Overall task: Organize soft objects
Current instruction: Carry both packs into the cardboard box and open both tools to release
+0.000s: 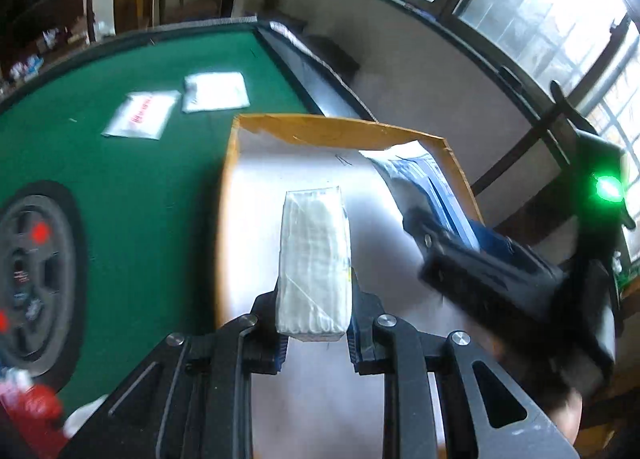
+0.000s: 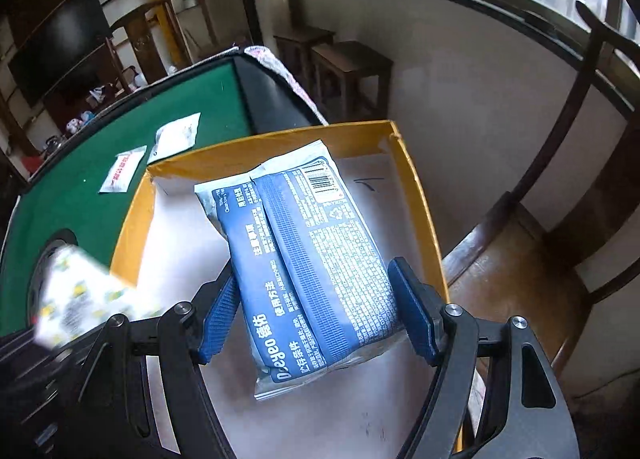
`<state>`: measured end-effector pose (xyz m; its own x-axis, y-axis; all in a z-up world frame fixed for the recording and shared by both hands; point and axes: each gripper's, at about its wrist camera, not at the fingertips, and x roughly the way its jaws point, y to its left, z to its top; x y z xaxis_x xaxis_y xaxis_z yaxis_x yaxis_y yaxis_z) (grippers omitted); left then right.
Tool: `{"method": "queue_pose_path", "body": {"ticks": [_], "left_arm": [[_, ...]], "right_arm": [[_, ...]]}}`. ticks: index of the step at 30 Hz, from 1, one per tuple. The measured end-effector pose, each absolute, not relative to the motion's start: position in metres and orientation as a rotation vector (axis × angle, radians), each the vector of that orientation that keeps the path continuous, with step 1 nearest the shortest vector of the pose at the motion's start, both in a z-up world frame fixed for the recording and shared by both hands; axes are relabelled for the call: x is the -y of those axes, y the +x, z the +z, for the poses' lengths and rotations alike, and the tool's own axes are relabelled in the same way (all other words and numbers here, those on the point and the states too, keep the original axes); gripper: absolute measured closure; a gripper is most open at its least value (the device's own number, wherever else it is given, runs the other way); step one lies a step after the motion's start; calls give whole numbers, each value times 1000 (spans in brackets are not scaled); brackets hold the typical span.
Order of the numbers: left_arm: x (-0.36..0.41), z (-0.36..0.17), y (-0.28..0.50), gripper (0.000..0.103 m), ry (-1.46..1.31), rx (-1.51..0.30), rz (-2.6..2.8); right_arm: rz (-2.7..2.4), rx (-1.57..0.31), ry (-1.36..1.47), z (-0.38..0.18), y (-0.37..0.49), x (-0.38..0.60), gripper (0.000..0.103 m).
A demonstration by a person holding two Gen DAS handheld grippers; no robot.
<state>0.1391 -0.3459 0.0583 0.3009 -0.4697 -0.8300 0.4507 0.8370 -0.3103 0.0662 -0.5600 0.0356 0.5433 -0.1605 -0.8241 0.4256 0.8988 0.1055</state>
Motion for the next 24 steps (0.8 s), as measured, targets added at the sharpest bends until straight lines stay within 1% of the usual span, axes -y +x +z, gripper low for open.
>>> {"method": "queue_pose_path", "body": {"ticks": [2, 5, 8, 11, 14, 15, 17, 19, 24], "left_arm": [[356, 49, 148, 81, -32, -1125, -616], [362, 39, 157, 80, -61, -1144, -610], [355, 38, 161, 78, -128, -1109, -652], [350, 32, 167, 76, -161, -1187, -634], [346, 35, 159, 76, -134, -1177, -628], [344, 37, 154, 74, -110, -1165, -609], [344, 39, 153, 60, -86, -1159, -600], [342, 42, 148, 58, -85, -1148, -590], [354, 51, 141, 58, -75, -1105, -624]], "right_arm": [[-361, -952, 292, 29, 64, 557, 30], [-388, -938, 270, 28, 67, 560, 30], [-382, -885, 278, 37, 59, 564, 30], [-373, -837, 284, 48, 52, 563, 30], [-376, -798, 288, 58, 46, 559, 30], [-375, -788, 290, 60, 45, 558, 30], [-375, -770, 292, 63, 42, 557, 30], [-374, -752, 300, 66, 38, 556, 30], [-369, -679, 333, 76, 27, 560, 30]]}}
